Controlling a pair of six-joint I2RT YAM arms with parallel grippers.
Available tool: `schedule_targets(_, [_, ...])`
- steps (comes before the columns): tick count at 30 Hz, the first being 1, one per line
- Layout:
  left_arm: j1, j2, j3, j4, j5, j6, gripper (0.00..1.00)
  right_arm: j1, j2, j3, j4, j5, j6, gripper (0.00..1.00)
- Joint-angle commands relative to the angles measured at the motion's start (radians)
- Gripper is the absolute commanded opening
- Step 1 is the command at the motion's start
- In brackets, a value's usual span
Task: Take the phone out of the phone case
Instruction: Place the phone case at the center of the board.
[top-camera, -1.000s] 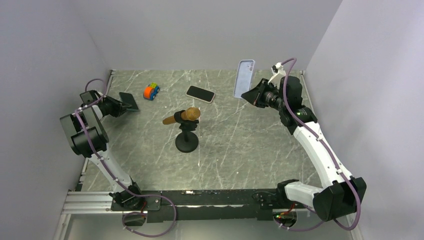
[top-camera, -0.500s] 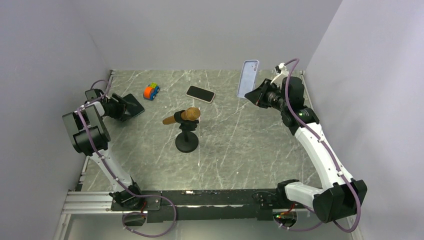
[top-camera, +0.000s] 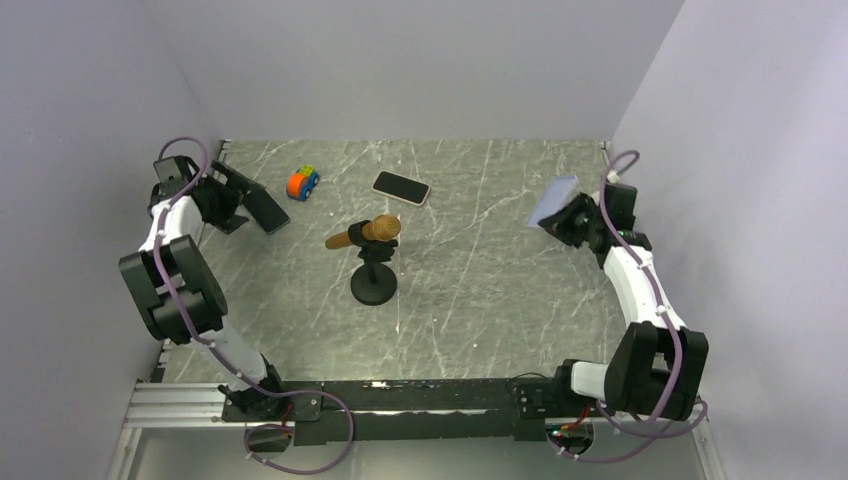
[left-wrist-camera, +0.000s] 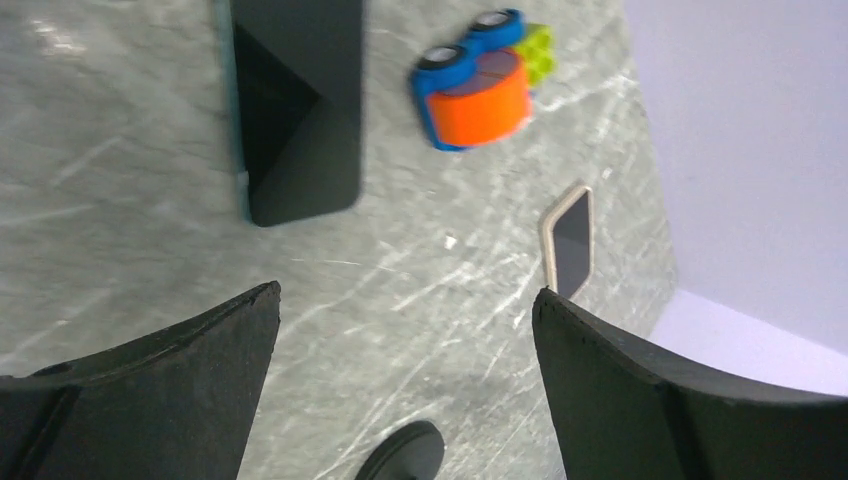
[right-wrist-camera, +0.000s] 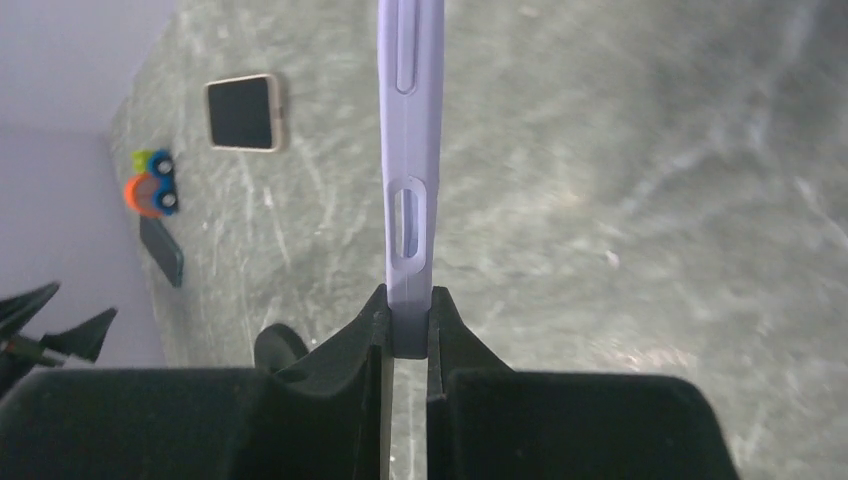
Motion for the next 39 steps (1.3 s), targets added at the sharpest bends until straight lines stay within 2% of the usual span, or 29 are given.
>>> schedule_targets(1, [-0.068, -0.109, -0.021, 0.058, 0.069, -0.025, 0.99, -0.137, 0.007, -0.119, 0.094, -0.141, 0.063, 0.00])
schedule_targets(7, [-0.121, -0.155, -0.018, 0.081, 0.083, 0.009, 0.97, -0.267, 0.054, -0.214, 0.147, -0.150, 0.043, 0.00])
schedule_targets(11, [-0.128, -0.143, -0.033, 0.109, 0.119, -0.001, 0.97, -0.335, 0.076, -0.283, 0.205, -0.156, 0.050, 0.10])
schedule_targets(15, [-0.138, -0.140, -0.036, 0.121, 0.136, -0.003, 0.95, -0.390, 0.057, -0.334, 0.230, -0.111, 0.023, 0.11])
schedule_targets(18, [-0.141, -0.144, -0.040, 0.129, 0.135, -0.002, 0.95, -0.396, 0.057, -0.342, 0.253, -0.156, 0.005, 0.09])
schedule_targets(21, [-0.143, -0.144, -0.045, 0.139, 0.141, -0.011, 0.94, -0.396, 0.060, -0.356, 0.333, -0.245, 0.045, 0.01])
schedule_targets(24, [-0.143, -0.148, -0.047, 0.139, 0.141, -0.010, 0.94, -0.391, 0.067, -0.364, 0.406, -0.282, 0.094, 0.02])
schedule_targets(25, [-0.143, -0.153, -0.052, 0.141, 0.141, -0.010, 0.94, -0.388, 0.076, -0.365, 0.429, -0.294, 0.105, 0.07])
schedule_targets(28, [-0.141, -0.172, -0.073, 0.169, 0.138, -0.004, 0.94, -0.353, 0.122, -0.337, 0.434, -0.303, 0.087, 0.48])
schedule_targets(29, [-0.141, -0.179, -0.080, 0.178, 0.138, -0.003, 0.94, -0.335, 0.121, -0.320, 0.391, -0.274, 0.058, 0.55])
schedule_targets(33, [-0.141, -0.189, -0.091, 0.185, 0.141, 0.002, 0.94, -0.255, 0.006, -0.299, 0.179, 0.053, -0.026, 0.89])
schedule_targets(35, [-0.141, -0.193, -0.093, 0.186, 0.138, 0.001, 0.94, -0.237, -0.075, -0.325, 0.136, 0.149, -0.020, 0.99])
schedule_targets(39, [-0.141, -0.204, -0.094, 0.172, 0.113, 0.002, 0.93, -0.142, -0.195, -0.332, 0.105, 0.296, -0.008, 1.00])
